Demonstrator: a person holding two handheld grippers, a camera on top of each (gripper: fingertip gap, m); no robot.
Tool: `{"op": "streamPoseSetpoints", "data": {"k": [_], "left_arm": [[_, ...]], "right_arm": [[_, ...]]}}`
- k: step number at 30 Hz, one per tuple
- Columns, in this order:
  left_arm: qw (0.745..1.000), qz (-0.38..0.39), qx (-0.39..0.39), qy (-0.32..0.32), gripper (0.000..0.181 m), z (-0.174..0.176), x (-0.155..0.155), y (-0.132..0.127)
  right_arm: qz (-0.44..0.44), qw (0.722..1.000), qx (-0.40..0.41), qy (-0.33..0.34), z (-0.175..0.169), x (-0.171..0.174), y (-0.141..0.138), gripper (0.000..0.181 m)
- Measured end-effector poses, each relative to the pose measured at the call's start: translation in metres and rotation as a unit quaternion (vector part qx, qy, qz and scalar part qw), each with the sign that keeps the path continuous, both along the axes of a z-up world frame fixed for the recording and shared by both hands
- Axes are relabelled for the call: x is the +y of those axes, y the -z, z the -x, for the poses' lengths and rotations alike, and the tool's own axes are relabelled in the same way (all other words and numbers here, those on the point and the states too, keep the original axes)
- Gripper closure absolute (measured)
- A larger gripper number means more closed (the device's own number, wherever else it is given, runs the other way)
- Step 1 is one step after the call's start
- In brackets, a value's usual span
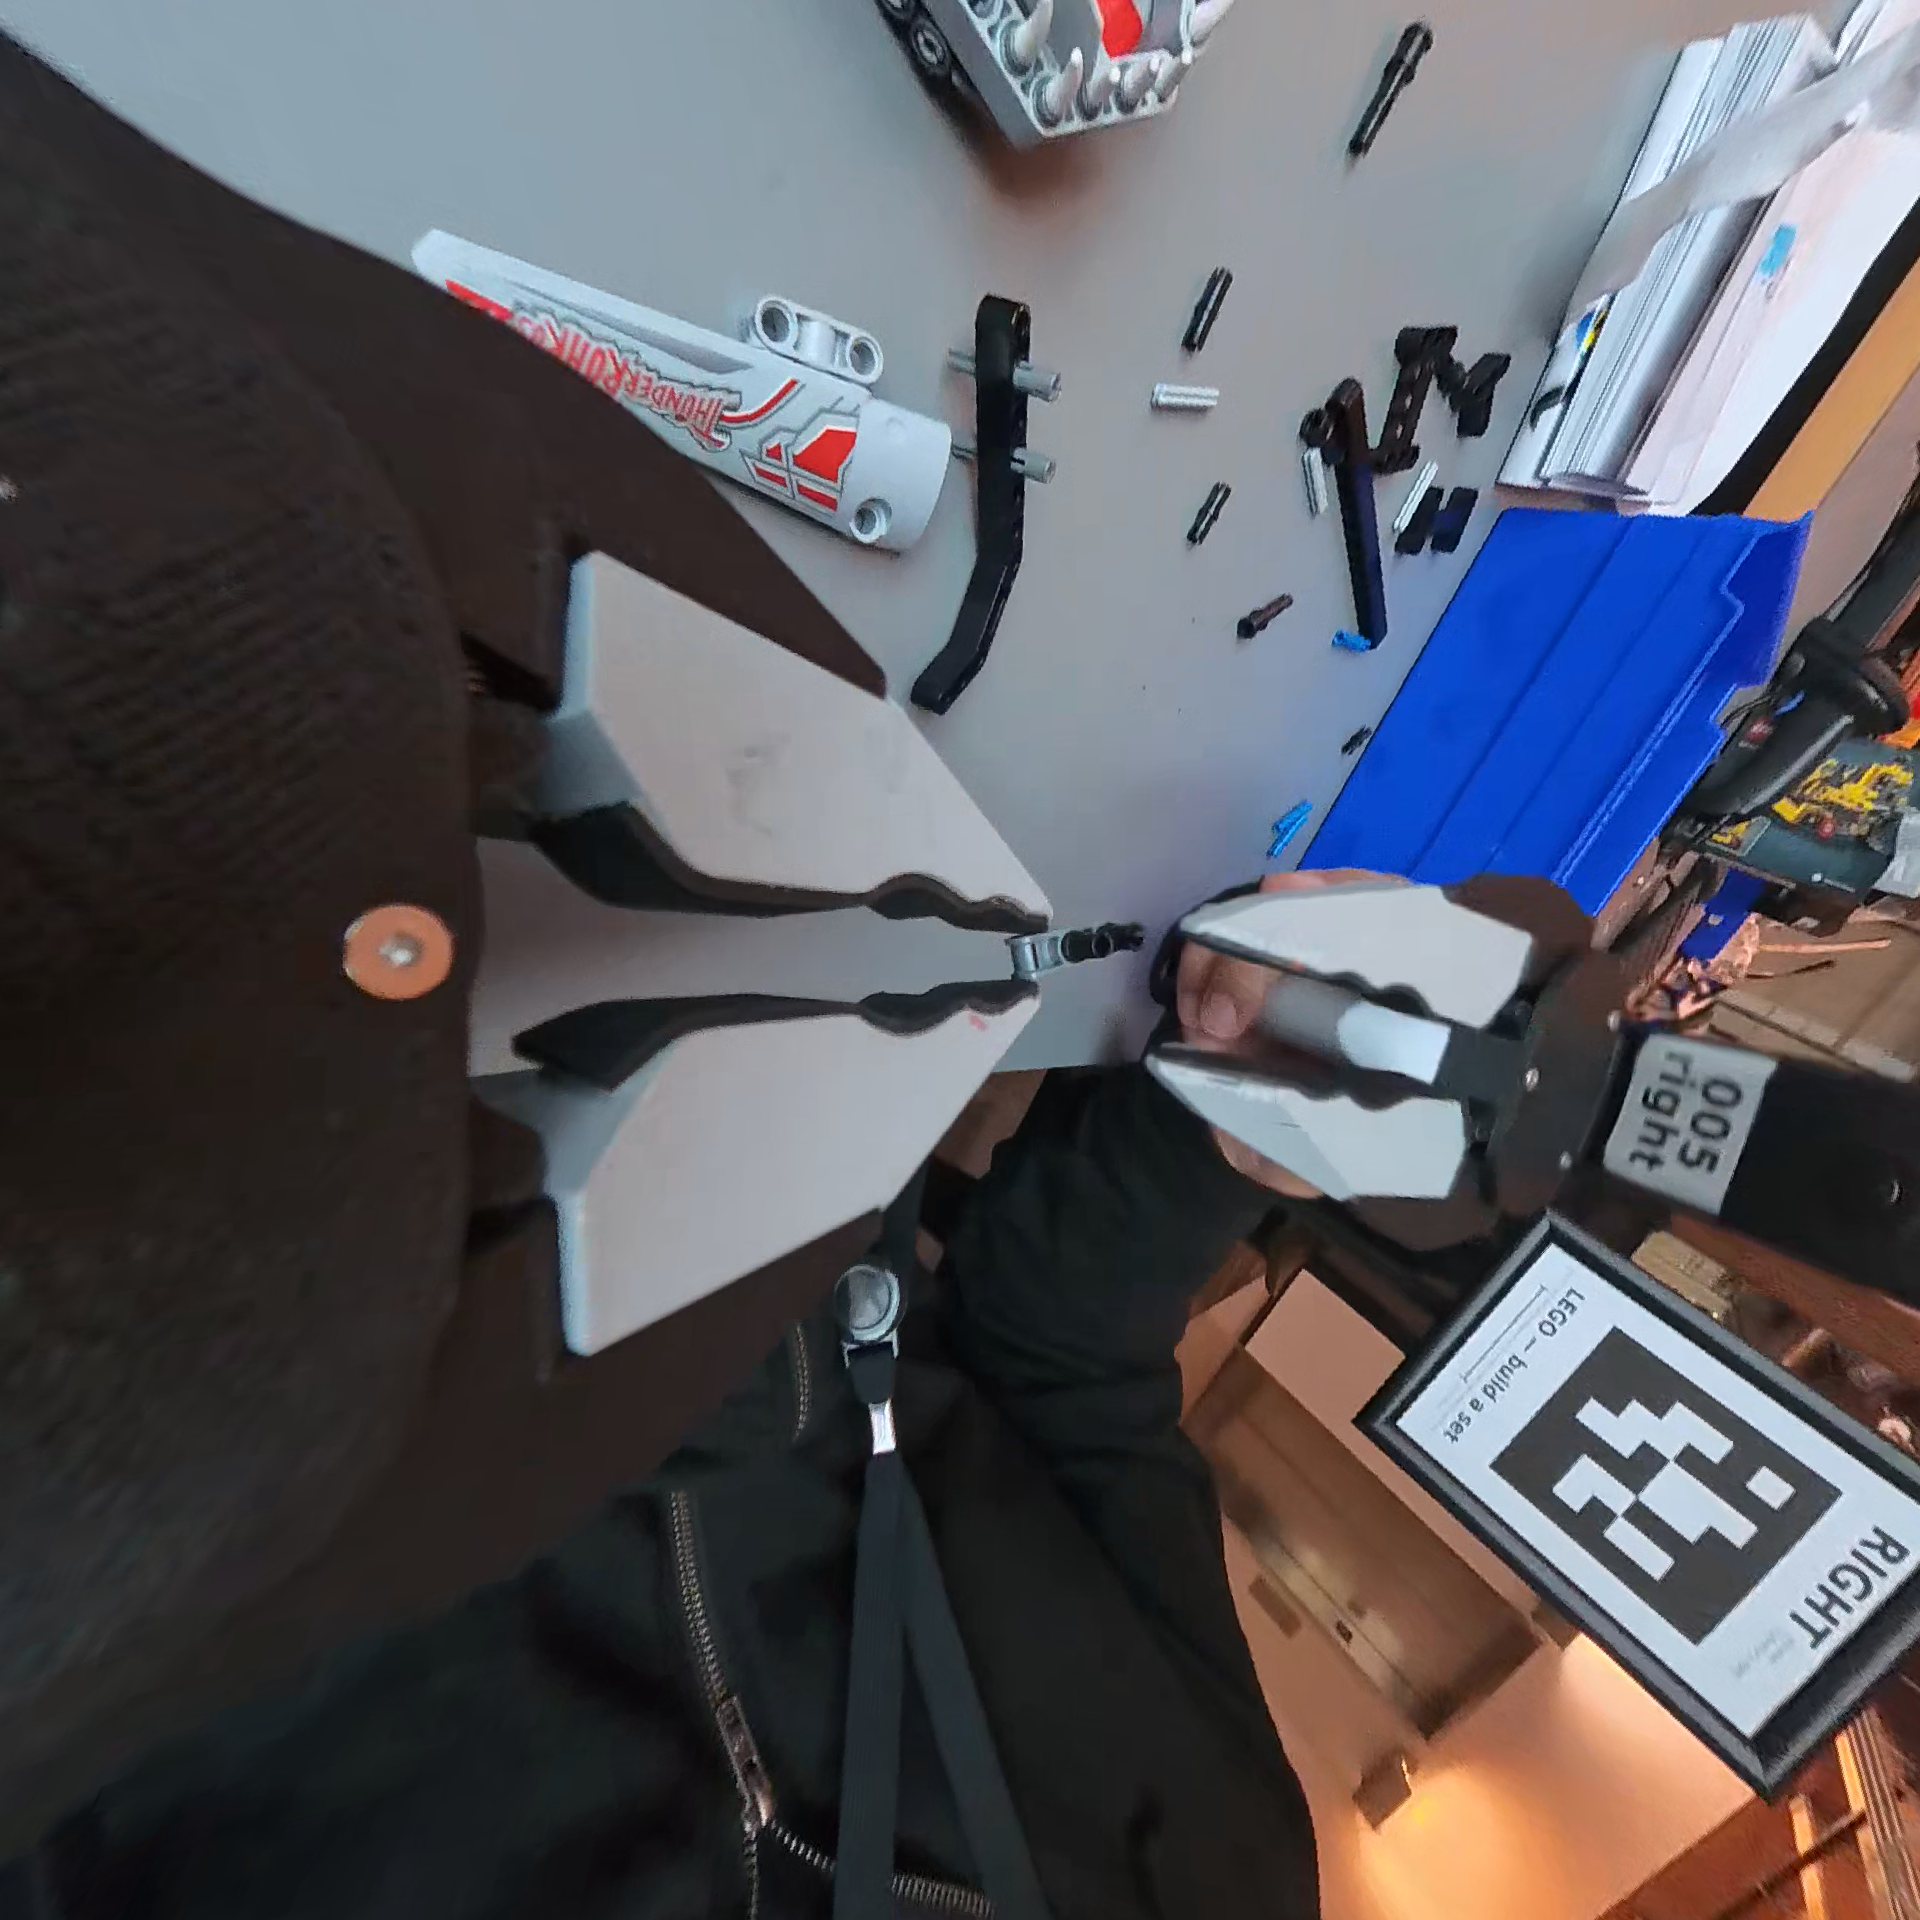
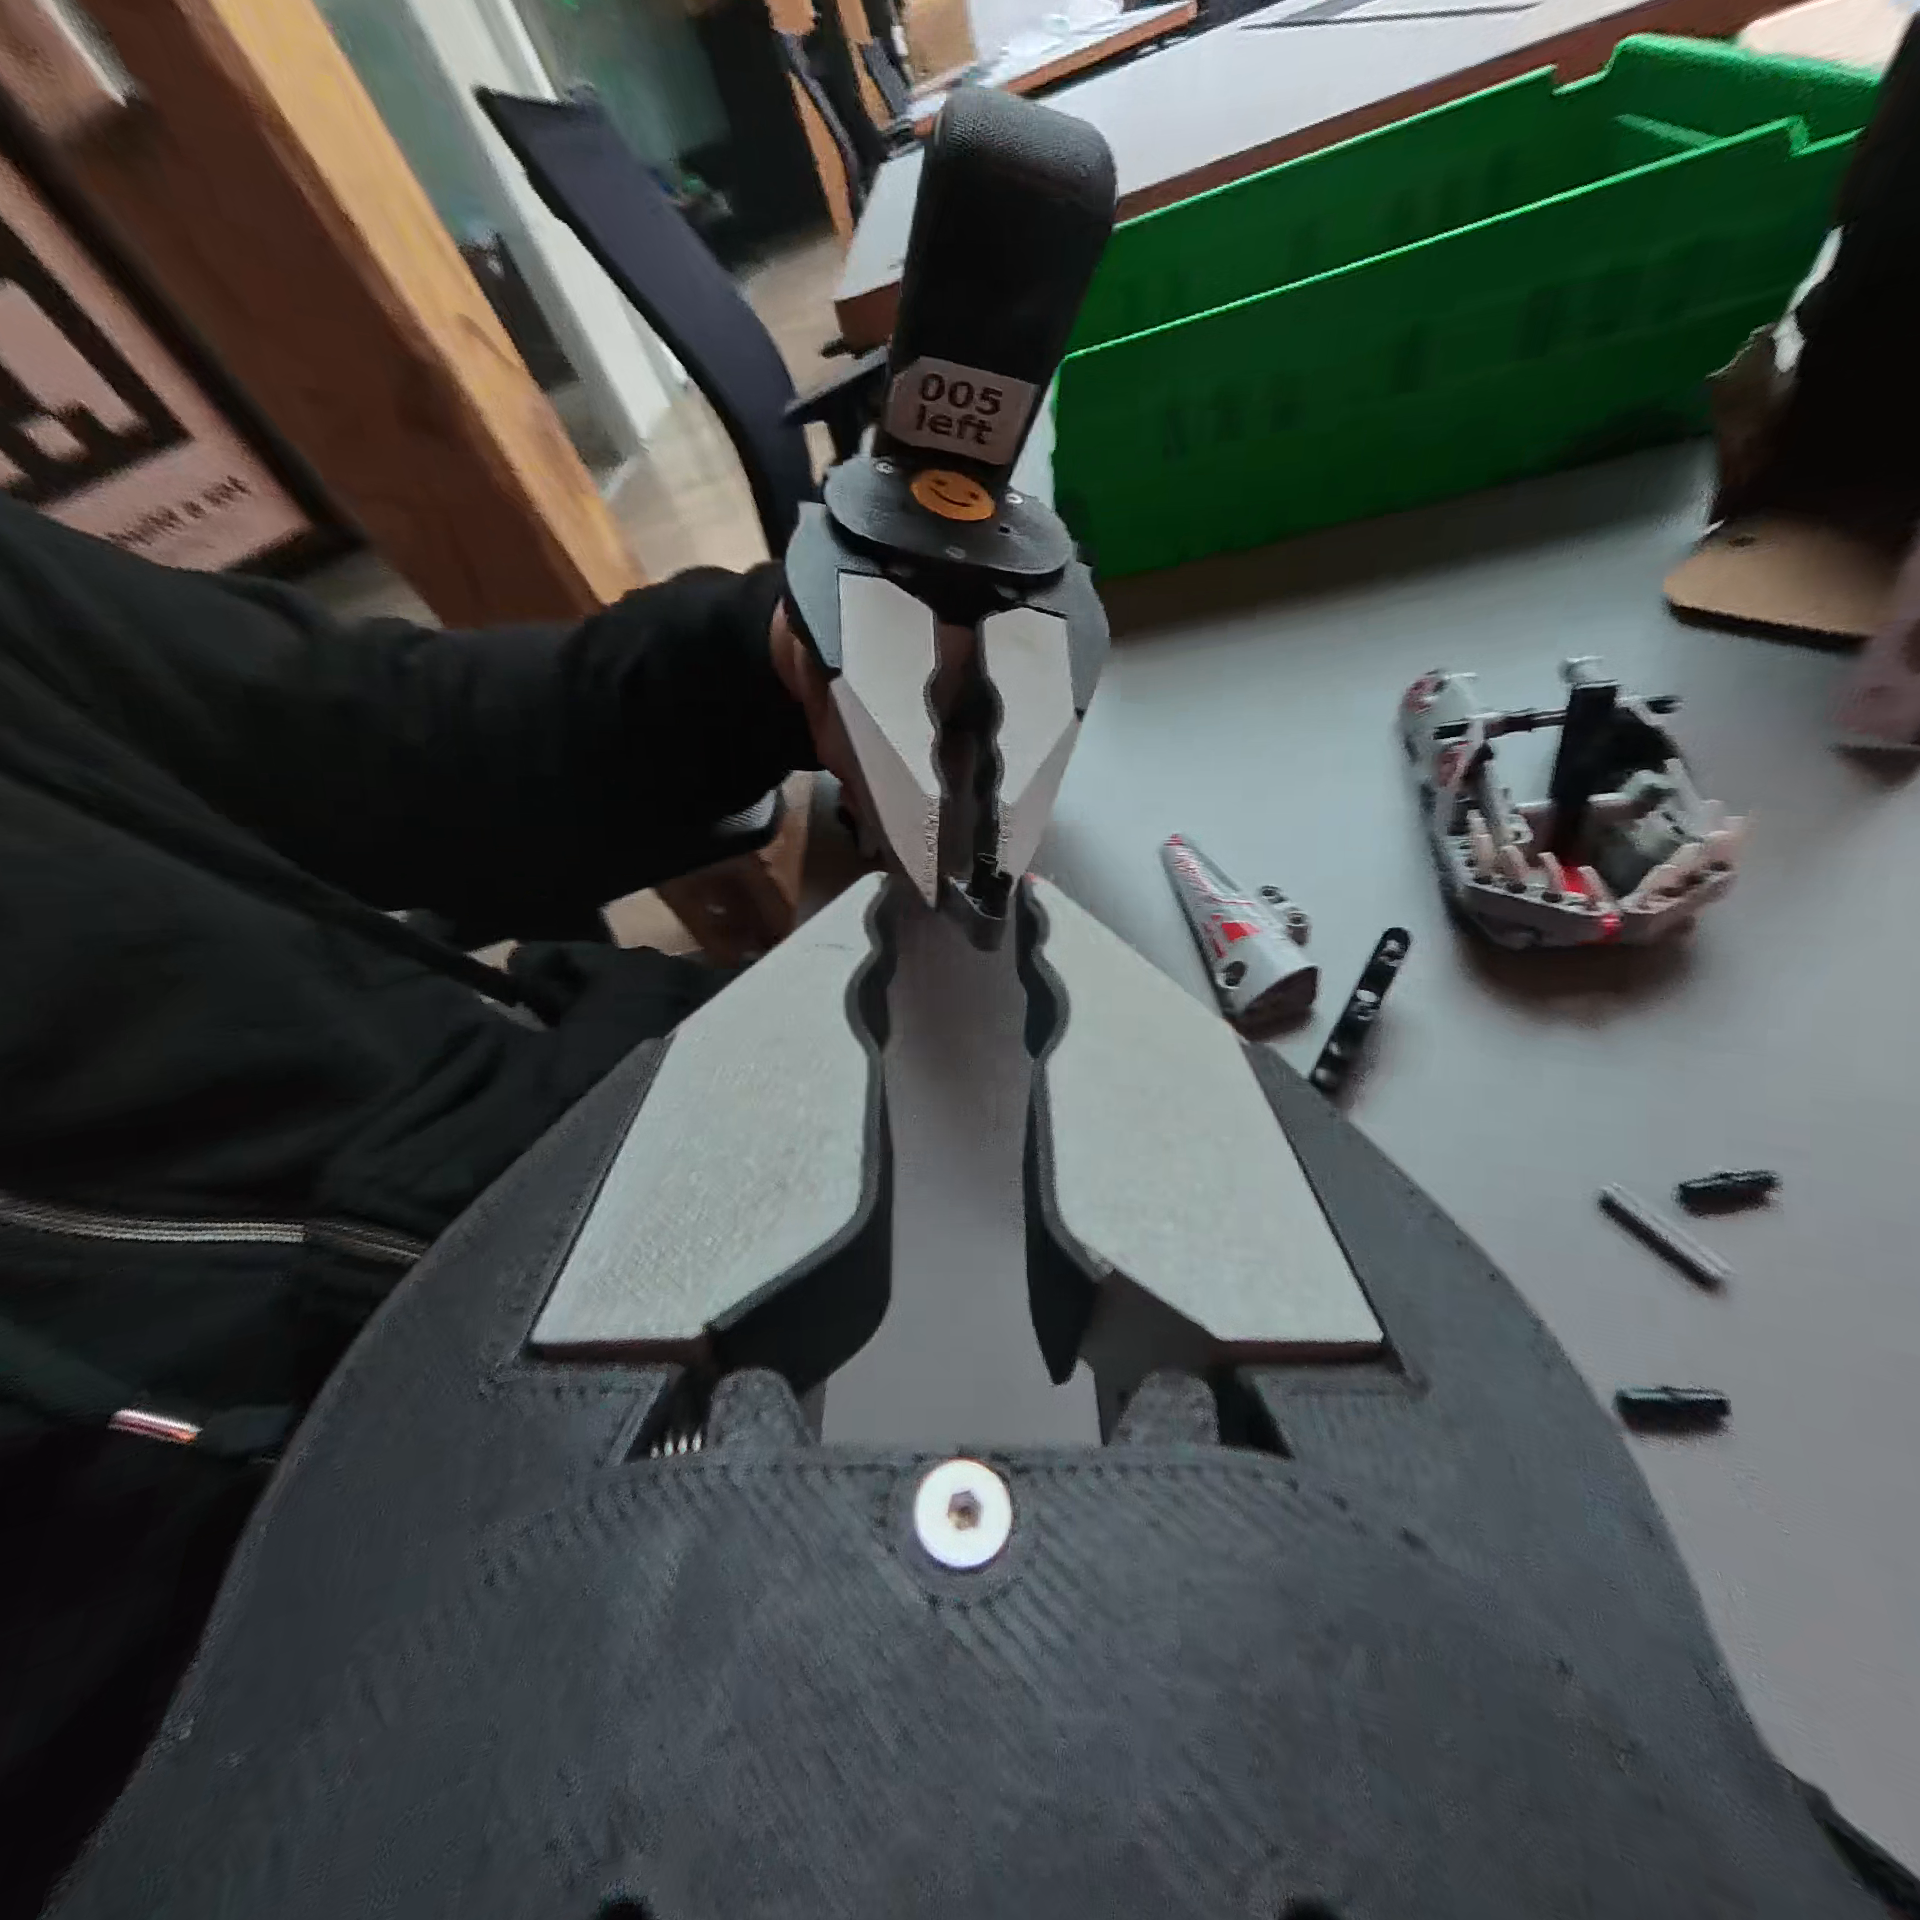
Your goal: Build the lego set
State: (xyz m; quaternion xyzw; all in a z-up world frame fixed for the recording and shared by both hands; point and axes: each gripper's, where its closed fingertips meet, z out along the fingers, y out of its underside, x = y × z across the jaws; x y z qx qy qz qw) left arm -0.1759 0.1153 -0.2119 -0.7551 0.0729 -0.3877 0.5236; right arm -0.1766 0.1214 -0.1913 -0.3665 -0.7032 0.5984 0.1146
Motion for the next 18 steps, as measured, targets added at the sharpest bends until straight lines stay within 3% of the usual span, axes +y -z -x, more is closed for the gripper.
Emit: {"op": "streamPoseSetpoints", "data": {"k": [3,6,13,15,18], "left_arm": [[1.0,-0.001,0.006,0.012,0.174,-0.005,-0.002,0.0],[1.0,-0.004,0.009,0.016,0.174,-0.007,-0.002,-0.001],[1.0,-0.007,0.008,0.013,0.175,-0.006,-0.002,-0.002],[1.0,-0.008,0.005,0.02,0.174,-0.008,-0.003,-0.003],[1.0,-0.006,0.01,0.008,0.174,-0.006,0.0,-0.003]], "right_arm": [[0.028,0.999,-0.026,-0.01,0.001,-0.002,0.005,0.16],[0.036,0.999,-0.032,-0.023,-0.001,-0.004,0.009,0.177],[0.07,0.996,-0.05,-0.038,-0.001,-0.009,0.01,0.167],[0.073,0.995,-0.048,-0.037,0.0,-0.009,0.01,0.177],[0.075,0.996,-0.051,-0.021,0.002,-0.006,0.011,0.177]]}}
